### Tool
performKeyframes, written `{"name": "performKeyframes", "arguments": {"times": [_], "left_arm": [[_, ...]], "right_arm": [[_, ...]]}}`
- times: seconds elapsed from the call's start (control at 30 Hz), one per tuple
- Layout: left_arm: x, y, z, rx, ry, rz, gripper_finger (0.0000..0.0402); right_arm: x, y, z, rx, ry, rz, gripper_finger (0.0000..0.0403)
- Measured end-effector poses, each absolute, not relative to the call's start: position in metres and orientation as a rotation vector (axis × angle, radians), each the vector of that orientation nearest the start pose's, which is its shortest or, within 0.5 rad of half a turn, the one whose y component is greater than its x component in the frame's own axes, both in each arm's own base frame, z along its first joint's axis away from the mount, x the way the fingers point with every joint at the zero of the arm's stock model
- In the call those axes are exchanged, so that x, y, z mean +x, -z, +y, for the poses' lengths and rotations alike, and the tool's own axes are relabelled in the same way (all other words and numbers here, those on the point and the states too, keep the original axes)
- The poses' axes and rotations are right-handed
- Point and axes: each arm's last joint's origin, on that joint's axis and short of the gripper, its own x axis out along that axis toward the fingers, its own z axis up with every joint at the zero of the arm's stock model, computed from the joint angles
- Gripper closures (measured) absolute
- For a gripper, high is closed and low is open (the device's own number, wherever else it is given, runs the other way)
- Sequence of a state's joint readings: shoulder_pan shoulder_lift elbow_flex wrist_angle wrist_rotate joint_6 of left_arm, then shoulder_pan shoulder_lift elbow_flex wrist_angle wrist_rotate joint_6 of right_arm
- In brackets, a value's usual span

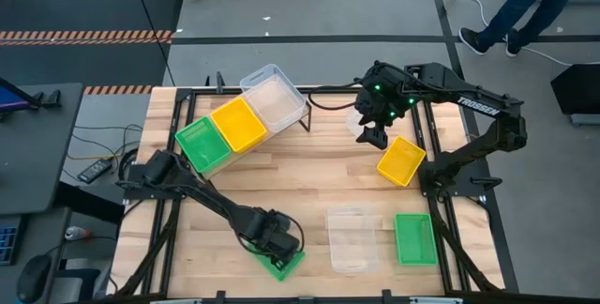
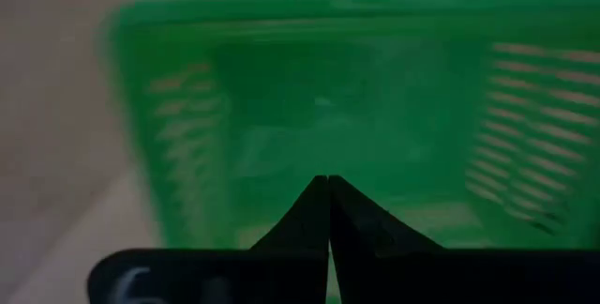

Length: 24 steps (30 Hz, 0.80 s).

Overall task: Stack baskets on shelf by color
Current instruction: Stack the left green bin on top of the other green bin on the shelf

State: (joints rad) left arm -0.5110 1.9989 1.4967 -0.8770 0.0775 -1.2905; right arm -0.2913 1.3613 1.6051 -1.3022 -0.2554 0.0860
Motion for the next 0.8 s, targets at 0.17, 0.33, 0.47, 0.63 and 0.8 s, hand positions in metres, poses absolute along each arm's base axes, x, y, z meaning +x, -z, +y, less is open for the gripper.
{"name": "performKeyframes", "arguments": {"times": [0.17,0.33,0.47,0.63,0.8], "left_arm": [[0.330,-0.180,-0.185,-0.657,-0.598,1.459,0.0396],[0.318,-0.180,-0.177,-0.537,-0.712,1.510,0.0395],[0.306,-0.183,-0.170,-0.394,-0.784,1.592,0.0397],[0.293,-0.190,-0.158,-0.273,-0.935,1.651,0.0392],[0.300,-0.213,-0.157,-0.384,-0.847,1.572,0.0392]], "right_arm": [[0.227,-0.396,-0.061,0.364,0.076,1.021,0.0096],[0.227,-0.396,-0.061,0.363,0.076,1.021,0.0096],[0.227,-0.396,-0.061,0.362,0.075,1.021,0.0096],[0.227,-0.396,-0.061,0.362,0.075,1.021,0.0096],[0.227,-0.396,-0.061,0.364,0.077,1.021,0.0096]]}}
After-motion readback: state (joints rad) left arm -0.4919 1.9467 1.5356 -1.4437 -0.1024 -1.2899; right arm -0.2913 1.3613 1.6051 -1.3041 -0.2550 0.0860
